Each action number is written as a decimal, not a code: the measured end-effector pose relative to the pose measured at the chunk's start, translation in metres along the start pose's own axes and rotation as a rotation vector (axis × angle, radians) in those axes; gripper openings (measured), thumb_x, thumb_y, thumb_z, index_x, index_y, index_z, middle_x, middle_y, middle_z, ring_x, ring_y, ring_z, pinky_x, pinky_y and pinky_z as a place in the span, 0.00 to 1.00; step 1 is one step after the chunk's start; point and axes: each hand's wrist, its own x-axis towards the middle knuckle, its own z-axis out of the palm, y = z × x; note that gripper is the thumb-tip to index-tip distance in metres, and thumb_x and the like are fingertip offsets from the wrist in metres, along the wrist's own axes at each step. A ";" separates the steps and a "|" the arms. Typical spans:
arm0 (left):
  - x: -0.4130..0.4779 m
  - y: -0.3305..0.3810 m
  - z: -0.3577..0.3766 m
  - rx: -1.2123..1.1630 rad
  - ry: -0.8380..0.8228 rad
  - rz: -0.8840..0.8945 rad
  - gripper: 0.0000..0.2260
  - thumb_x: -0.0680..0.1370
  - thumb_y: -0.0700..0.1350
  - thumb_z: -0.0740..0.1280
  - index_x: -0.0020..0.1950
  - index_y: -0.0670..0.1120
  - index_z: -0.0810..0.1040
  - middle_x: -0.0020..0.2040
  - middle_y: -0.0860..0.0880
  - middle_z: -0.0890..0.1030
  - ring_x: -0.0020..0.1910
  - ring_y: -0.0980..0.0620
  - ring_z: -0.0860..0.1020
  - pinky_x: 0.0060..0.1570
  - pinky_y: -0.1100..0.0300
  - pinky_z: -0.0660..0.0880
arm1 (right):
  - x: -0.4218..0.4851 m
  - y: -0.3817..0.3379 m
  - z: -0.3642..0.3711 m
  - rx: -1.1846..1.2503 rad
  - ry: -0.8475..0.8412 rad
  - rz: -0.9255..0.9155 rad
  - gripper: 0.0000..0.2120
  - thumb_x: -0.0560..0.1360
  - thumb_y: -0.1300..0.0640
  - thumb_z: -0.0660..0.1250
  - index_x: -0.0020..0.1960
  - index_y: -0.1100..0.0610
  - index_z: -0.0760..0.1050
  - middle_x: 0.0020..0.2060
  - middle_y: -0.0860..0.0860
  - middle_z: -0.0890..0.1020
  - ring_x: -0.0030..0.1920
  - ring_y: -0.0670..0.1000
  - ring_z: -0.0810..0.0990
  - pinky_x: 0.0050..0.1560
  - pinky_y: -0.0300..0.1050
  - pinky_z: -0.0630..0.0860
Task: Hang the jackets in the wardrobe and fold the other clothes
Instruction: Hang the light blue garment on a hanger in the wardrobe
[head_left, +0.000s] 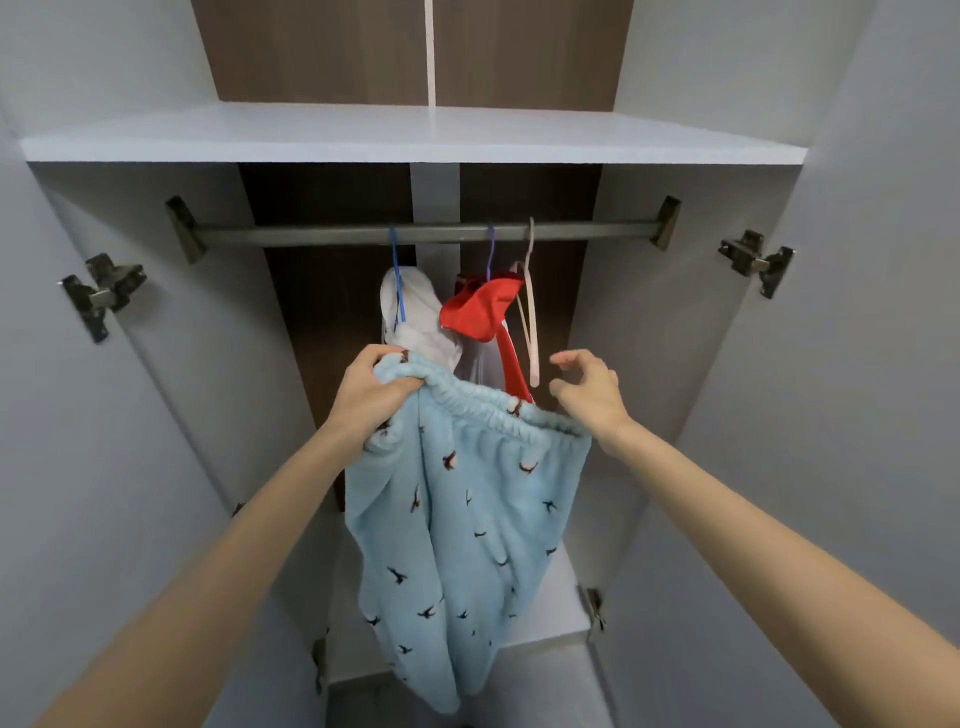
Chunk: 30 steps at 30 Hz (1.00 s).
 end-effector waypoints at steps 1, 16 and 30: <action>0.012 -0.005 0.002 -0.007 -0.001 -0.003 0.18 0.74 0.40 0.71 0.63 0.44 0.73 0.59 0.47 0.77 0.56 0.49 0.76 0.52 0.58 0.73 | 0.019 -0.003 0.007 -0.007 0.028 0.011 0.18 0.75 0.62 0.63 0.64 0.54 0.72 0.61 0.54 0.74 0.65 0.54 0.64 0.66 0.48 0.66; 0.127 -0.022 0.035 0.113 -0.098 0.021 0.14 0.71 0.38 0.71 0.56 0.41 0.77 0.53 0.46 0.79 0.53 0.53 0.77 0.44 0.70 0.71 | 0.186 -0.011 0.054 0.163 0.282 0.150 0.08 0.80 0.57 0.55 0.55 0.59 0.71 0.47 0.55 0.78 0.39 0.51 0.77 0.38 0.46 0.73; 0.068 -0.026 0.045 0.076 -0.486 0.020 0.26 0.65 0.46 0.80 0.59 0.52 0.74 0.57 0.55 0.76 0.55 0.60 0.76 0.44 0.73 0.70 | 0.035 0.009 -0.032 0.003 0.431 0.049 0.17 0.81 0.48 0.56 0.35 0.53 0.62 0.30 0.47 0.73 0.31 0.47 0.71 0.31 0.43 0.65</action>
